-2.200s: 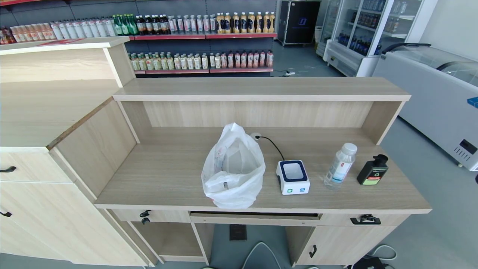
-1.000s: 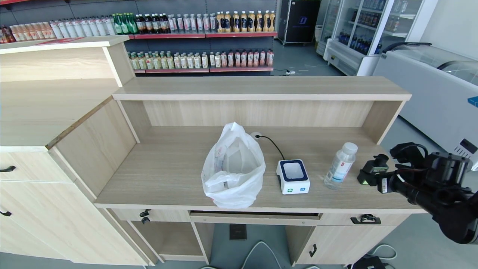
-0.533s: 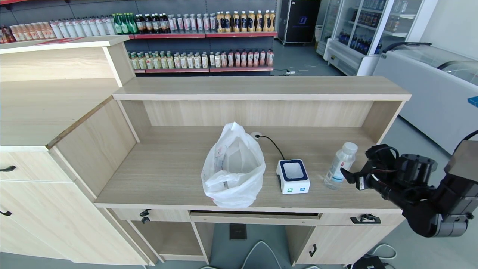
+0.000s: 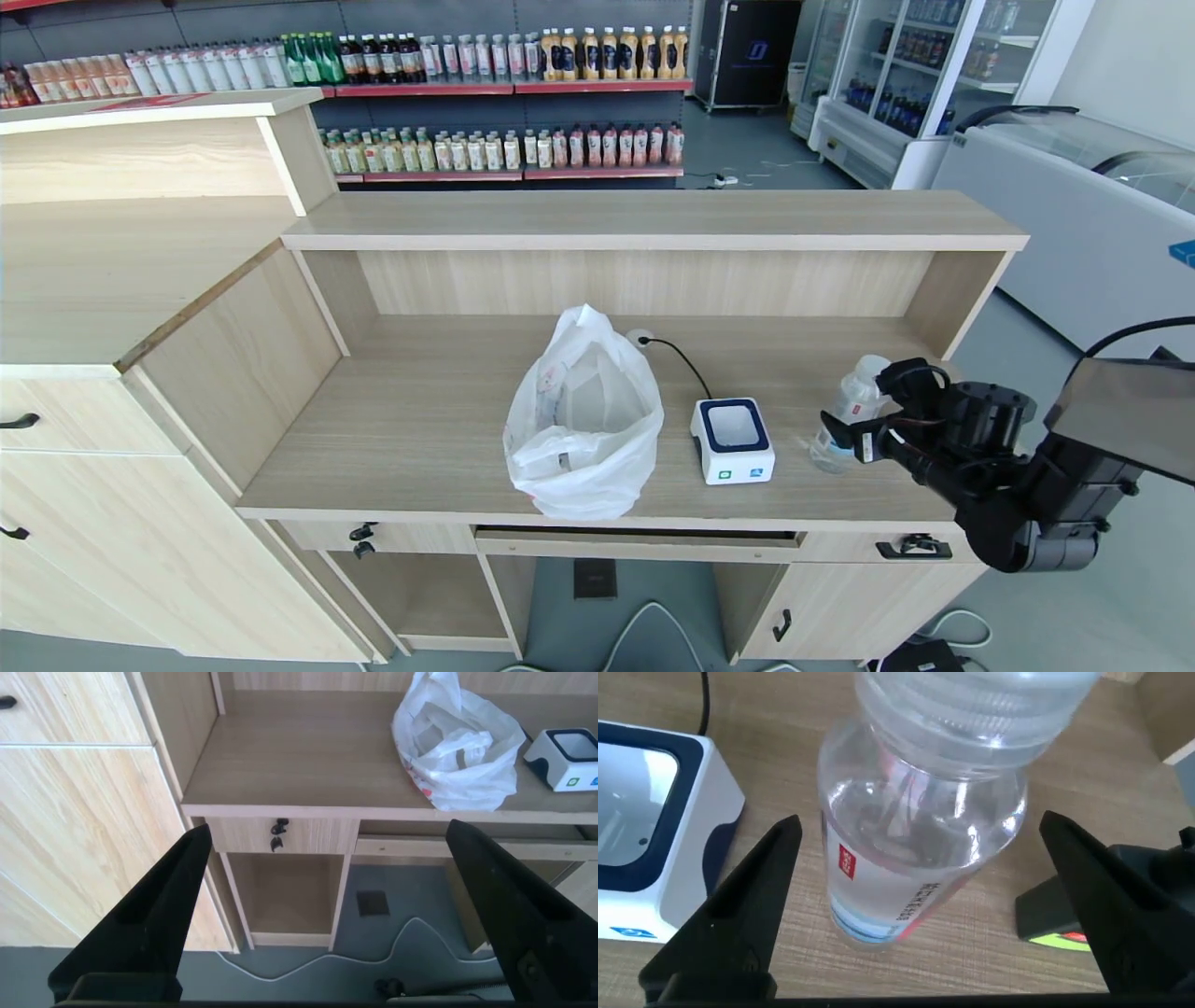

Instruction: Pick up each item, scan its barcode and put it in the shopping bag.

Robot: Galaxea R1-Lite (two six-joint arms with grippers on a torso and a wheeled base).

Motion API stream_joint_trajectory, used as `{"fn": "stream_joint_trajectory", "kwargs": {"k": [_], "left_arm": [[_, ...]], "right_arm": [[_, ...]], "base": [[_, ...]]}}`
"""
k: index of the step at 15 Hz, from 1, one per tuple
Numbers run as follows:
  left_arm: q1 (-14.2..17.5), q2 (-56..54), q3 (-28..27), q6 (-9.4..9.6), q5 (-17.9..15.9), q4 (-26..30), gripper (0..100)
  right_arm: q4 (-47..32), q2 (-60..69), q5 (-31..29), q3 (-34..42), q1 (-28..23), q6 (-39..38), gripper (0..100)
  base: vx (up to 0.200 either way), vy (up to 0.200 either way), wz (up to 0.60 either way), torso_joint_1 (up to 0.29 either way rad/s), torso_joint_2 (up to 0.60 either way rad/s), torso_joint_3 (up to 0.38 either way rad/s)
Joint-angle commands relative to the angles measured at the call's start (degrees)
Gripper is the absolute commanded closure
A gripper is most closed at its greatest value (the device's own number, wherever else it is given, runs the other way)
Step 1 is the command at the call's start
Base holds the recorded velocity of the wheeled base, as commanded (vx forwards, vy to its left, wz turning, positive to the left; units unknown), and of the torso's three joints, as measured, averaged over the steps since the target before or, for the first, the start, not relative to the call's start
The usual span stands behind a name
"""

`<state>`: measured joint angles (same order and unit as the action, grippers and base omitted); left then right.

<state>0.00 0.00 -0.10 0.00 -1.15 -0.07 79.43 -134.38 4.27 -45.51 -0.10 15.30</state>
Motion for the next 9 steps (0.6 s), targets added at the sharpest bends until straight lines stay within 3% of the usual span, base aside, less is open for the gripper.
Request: {"fn": "stream_joint_trajectory", "kwargs": {"k": [1, 9], "left_arm": [[0.0, 0.0, 0.01, 0.0, -0.08, -0.01, 0], [0.0, 0.0, 0.01, 0.0, -0.08, -0.01, 0]], "right_arm": [[-0.16, -2.12, 1.36, -2.04, 0.71, -0.09, 0], [0.11, -6.95, 1.89, -7.4, 3.09, -0.09, 0]], "base": [[0.0, 0.0, 0.0, 0.0, 0.0, 0.0], [0.0, 0.0, 0.0, 0.0, 0.0, 0.0]]}}
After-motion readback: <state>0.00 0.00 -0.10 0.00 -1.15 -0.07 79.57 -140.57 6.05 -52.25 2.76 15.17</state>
